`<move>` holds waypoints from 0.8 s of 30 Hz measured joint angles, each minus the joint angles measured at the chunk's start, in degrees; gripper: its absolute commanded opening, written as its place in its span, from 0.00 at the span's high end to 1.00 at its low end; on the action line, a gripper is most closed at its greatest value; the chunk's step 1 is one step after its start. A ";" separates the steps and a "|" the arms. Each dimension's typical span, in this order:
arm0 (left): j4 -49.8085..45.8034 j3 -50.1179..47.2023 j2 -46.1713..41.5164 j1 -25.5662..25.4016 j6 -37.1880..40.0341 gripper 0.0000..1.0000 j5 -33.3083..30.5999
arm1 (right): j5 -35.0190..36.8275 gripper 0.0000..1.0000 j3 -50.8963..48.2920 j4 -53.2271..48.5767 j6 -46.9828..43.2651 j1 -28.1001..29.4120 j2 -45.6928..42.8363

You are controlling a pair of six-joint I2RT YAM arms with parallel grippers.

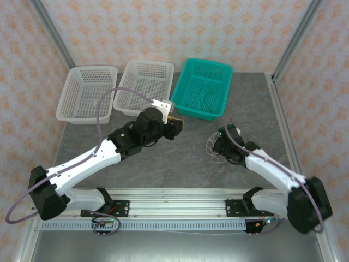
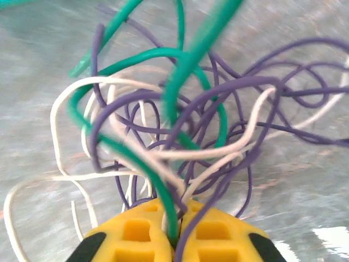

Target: Untangle the cables

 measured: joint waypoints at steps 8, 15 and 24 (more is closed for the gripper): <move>-0.70 0.00 0.28 1.88 -7.72 0.50 8.20 | -11.15 1.00 1.70 5.42 -11.89 9.14 -3.45; 1.33 -1.27 3.21 2.97 -14.60 0.48 10.32 | -18.18 1.00 3.48 9.75 -16.20 13.60 2.84; 5.79 -4.76 8.24 5.55 -22.60 0.50 13.49 | -22.67 1.00 4.02 12.92 -18.91 14.80 2.64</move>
